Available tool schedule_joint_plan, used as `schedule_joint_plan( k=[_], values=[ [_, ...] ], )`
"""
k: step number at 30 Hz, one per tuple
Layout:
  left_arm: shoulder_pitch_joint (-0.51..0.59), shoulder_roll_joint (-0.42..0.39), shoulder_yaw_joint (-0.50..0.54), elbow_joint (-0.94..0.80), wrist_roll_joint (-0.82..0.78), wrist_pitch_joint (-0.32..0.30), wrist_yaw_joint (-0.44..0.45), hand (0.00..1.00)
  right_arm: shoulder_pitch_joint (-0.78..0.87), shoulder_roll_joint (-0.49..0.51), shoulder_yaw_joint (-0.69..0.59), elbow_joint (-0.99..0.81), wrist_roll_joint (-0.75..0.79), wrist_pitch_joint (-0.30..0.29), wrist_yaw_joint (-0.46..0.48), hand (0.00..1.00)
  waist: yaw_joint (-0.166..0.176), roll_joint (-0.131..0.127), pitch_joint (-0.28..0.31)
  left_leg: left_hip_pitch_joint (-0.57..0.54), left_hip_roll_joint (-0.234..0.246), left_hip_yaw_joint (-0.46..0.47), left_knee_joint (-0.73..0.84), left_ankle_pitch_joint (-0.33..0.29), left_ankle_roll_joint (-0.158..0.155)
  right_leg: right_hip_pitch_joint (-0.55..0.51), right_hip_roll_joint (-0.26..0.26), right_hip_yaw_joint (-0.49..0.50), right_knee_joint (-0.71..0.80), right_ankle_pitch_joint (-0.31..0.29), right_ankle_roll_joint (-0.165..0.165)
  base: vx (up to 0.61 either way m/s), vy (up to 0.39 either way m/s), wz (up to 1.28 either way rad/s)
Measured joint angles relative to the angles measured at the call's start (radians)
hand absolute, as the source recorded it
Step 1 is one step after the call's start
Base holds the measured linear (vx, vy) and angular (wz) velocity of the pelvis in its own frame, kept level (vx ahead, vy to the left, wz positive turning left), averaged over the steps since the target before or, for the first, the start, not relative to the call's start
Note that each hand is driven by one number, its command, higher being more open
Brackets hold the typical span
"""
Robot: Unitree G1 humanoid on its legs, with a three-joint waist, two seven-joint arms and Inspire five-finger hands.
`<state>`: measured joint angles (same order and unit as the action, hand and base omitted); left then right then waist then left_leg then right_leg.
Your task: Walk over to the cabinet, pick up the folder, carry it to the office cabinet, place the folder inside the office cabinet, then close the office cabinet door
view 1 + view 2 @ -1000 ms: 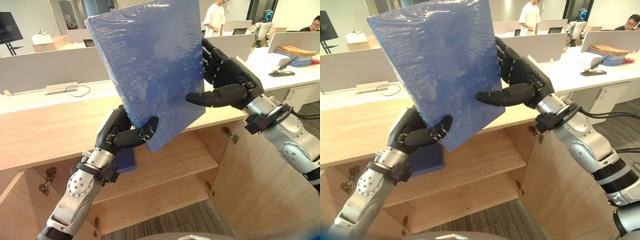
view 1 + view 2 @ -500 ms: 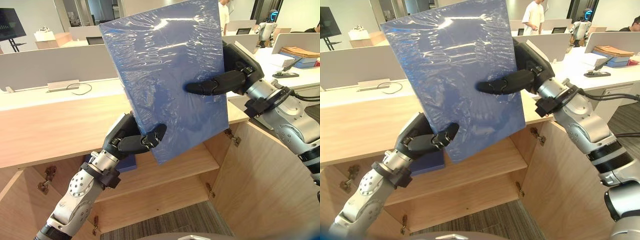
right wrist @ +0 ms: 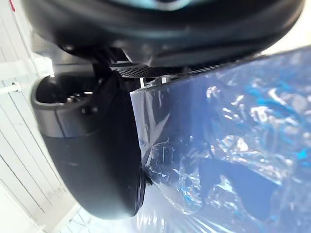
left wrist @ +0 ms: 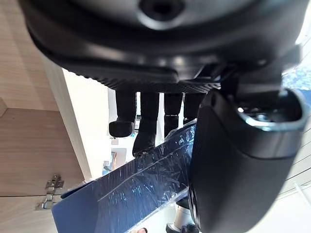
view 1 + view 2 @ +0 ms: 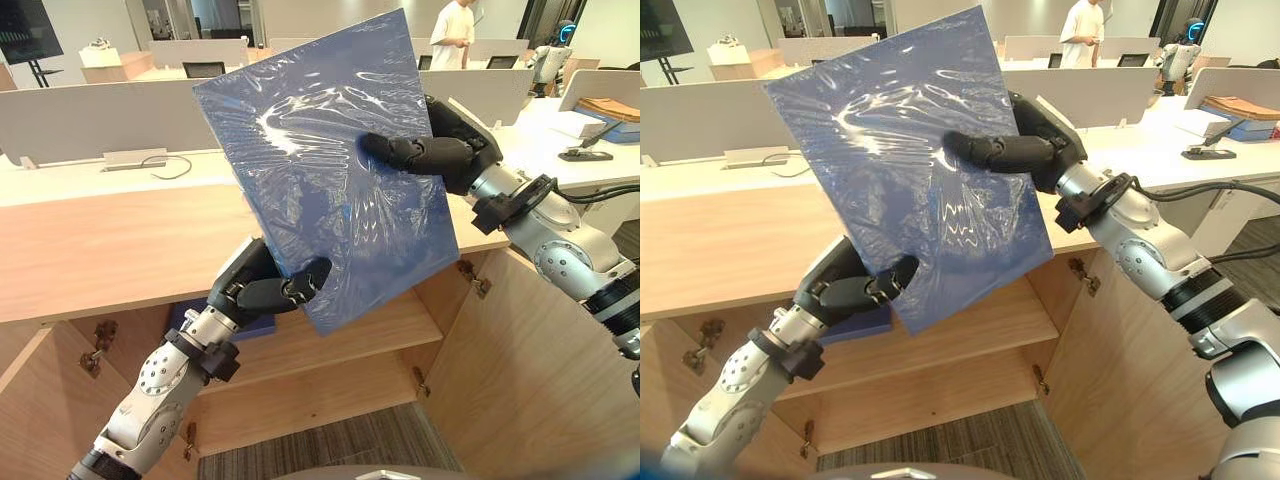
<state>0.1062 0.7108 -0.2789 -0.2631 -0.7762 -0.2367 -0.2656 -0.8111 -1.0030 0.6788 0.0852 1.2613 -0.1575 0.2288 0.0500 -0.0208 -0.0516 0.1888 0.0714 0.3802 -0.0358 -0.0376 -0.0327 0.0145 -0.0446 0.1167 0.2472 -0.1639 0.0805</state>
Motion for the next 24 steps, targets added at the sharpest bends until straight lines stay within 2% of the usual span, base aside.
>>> schedule_joint_plan(
  k=[1,2,3,6,11,14,16,21,24],
  values=[
    [0.000,0.008,0.000,0.008,0.003,0.000,-0.012,0.00,-0.001,-0.026,0.014,-0.026,0.000,-0.006,0.000,0.00,0.001,0.000,0.000,-0.001,0.000,-0.001,0.000,-0.001,-0.001,0.000,0.000,0.000,0.000,0.000,0.000,0.00,0.000,0.00],
    [0.000,0.019,0.000,0.019,0.010,0.000,-0.025,1.00,-0.002,-0.055,0.025,-0.057,-0.002,-0.006,0.001,0.00,0.002,0.000,0.000,-0.002,0.000,-0.002,0.000,-0.001,-0.001,-0.001,0.000,0.000,0.000,0.000,0.000,0.00,0.000,0.00],
    [0.000,0.034,0.000,0.026,0.028,0.000,-0.041,1.00,-0.004,-0.086,0.042,-0.086,-0.010,-0.008,0.004,0.00,0.003,-0.001,0.000,-0.003,0.000,-0.003,0.000,-0.001,-0.002,-0.001,0.001,0.000,0.000,0.000,0.000,0.00,0.000,0.00],
    [0.006,0.094,-0.033,0.093,0.133,0.054,-0.057,1.00,-0.038,-0.175,0.112,-0.246,-0.159,0.002,0.090,0.00,-0.004,0.000,-0.001,-0.004,0.001,-0.003,0.002,-0.004,-0.005,-0.004,0.003,0.003,0.000,0.000,0.000,-0.01,0.005,-0.03],
    [0.028,0.050,-0.110,0.185,0.158,0.100,-0.173,1.00,-0.046,-0.187,0.136,-0.333,-0.316,0.026,0.119,0.00,-0.005,-0.019,-0.002,-0.012,-0.003,-0.003,0.004,-0.005,-0.005,-0.014,0.001,0.006,-0.001,0.001,-0.002,-0.06,0.019,-0.01],
    [0.034,0.014,-0.178,0.281,0.102,0.143,-0.274,1.00,-0.047,-0.192,0.142,-0.407,-0.408,0.026,0.160,0.00,-0.006,-0.028,-0.002,-0.012,-0.006,-0.003,0.003,-0.005,-0.005,-0.014,0.002,0.007,-0.007,0.002,-0.003,-0.04,0.015,-0.01],
    [0.037,-0.057,-0.220,0.390,0.055,0.182,-0.340,1.00,-0.046,-0.187,0.142,-0.455,-0.464,0.026,0.209,0.00,-0.007,-0.029,-0.002,-0.017,-0.007,-0.003,0.003,-0.006,-0.005,-0.016,0.005,0.008,-0.016,0.005,-0.008,-0.03,0.012,-0.01],
    [0.037,-0.116,-0.296,0.594,0.076,0.204,-0.344,1.00,-0.041,-0.170,0.137,-0.557,-0.483,0.024,0.326,0.00,-0.013,-0.031,-0.001,-0.029,-0.004,-0.002,0.002,-0.005,-0.004,-0.027,0.013,0.017,-0.026,0.014,-0.012,-0.01,0.003,-0.04],
    [0.023,-0.142,-0.336,0.784,0.171,0.207,-0.332,1.00,-0.036,-0.137,0.134,-0.599,-0.517,0.020,0.341,0.00,-0.029,-0.035,0.013,-0.034,-0.004,-0.002,0.003,-0.006,0.005,-0.034,0.011,0.022,-0.027,0.015,-0.012,-0.03,0.016,-0.06]
  ],
)
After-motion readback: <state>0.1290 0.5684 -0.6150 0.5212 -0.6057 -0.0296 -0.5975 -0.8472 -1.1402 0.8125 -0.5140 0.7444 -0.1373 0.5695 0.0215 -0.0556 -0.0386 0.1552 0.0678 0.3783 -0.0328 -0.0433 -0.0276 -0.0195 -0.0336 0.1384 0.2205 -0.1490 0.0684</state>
